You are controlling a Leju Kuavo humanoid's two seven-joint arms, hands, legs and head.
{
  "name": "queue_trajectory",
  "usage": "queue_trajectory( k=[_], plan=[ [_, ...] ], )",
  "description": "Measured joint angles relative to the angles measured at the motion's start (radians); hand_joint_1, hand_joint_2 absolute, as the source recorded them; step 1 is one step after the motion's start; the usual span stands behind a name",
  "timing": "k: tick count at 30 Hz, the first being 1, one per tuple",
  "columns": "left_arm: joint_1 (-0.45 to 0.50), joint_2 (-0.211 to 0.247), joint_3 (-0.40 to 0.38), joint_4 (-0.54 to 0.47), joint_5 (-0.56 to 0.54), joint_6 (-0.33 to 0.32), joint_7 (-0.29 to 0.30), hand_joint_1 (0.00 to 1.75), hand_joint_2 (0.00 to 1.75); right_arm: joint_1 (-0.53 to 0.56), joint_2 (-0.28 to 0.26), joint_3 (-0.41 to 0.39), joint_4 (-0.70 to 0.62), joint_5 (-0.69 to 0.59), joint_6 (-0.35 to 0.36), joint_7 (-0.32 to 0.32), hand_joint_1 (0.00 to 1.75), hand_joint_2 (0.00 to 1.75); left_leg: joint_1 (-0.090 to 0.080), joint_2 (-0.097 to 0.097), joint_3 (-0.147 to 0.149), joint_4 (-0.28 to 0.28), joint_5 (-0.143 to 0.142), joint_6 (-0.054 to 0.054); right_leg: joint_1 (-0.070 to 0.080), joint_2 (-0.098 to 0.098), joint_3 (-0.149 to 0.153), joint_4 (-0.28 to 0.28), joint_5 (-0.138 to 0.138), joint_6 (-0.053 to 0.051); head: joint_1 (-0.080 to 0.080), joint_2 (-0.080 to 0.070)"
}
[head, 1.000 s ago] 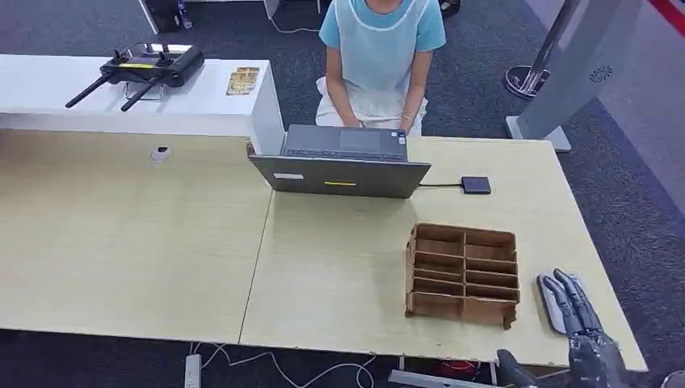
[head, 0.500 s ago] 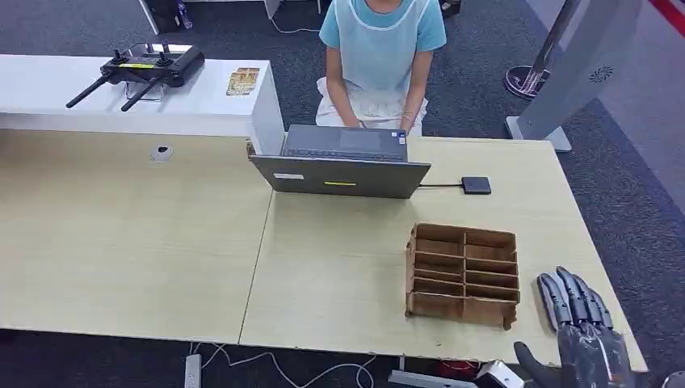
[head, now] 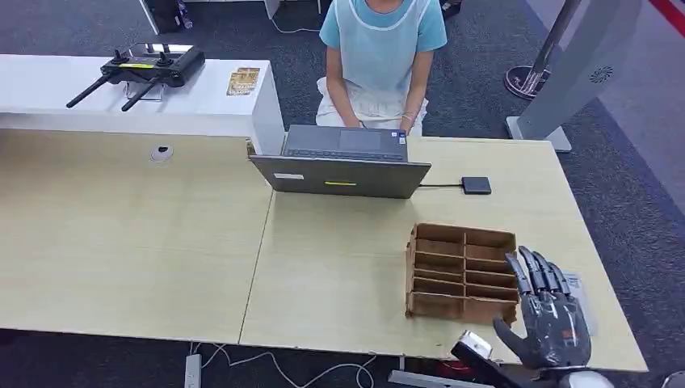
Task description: Pass the card to the sensor for recognition and then transmit it.
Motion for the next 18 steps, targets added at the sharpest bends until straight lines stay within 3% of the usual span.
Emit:
queue_trajectory(
  k=[15, 18],
  plan=[
    [-0.002, 0.000, -0.008, 0.000, 0.003, 0.000, 0.000, 0.00, 0.00, -0.063, 0.004, -0.002, 0.109, 0.000, 0.064, 0.003, 0.00, 1.75, 0.000, 0.000, 0.000, 0.000, 0.000, 0.000, 0.000, 0.000, 0.000, 0.000, 0.000, 0.000, 0.000, 0.000],
    [-0.002, 0.000, -0.009, 0.000, 0.004, 0.000, 0.002, 0.00, 0.00, -0.063, 0.007, -0.003, 0.115, 0.000, 0.076, 0.003, 0.07, 1.75, 0.000, 0.000, 0.000, 0.000, 0.000, 0.000, 0.000, 0.000, 0.000, 0.000, 0.000, 0.000, 0.000, 0.000]
  ],
)
